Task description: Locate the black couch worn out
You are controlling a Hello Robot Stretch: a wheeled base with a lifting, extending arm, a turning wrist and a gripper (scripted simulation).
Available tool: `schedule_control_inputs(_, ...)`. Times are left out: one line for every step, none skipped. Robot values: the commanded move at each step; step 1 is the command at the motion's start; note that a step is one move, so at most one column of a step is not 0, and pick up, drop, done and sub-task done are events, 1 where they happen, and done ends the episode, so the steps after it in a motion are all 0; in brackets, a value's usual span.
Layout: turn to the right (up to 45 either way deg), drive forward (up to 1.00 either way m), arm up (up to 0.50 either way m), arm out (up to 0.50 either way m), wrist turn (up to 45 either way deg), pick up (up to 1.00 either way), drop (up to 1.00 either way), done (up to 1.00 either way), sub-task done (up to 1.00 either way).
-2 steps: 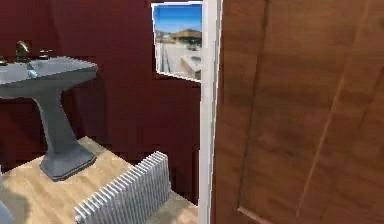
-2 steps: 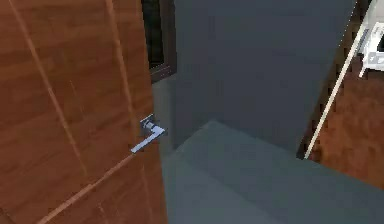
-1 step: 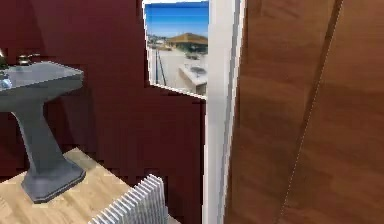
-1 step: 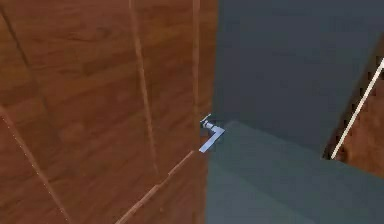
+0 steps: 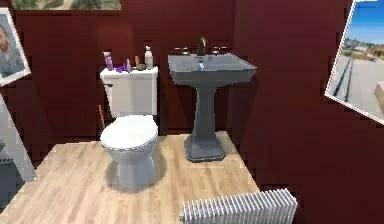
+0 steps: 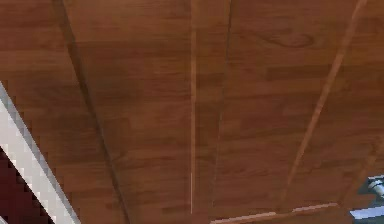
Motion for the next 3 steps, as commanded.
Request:
schedule_control_inputs(-6.0, 0.0, 0.0, 0.0, 0.0, 0.0, 0.0, 0.0, 0.0)
schedule_control_inputs(-3.0, 0.0, 0.0, 0.0, 0.0, 0.0, 0.0, 0.0, 0.0)
schedule_control_inputs(0.0, 0.3, 0.0, 0.0, 0.0, 0.0, 0.0, 0.0, 0.0)
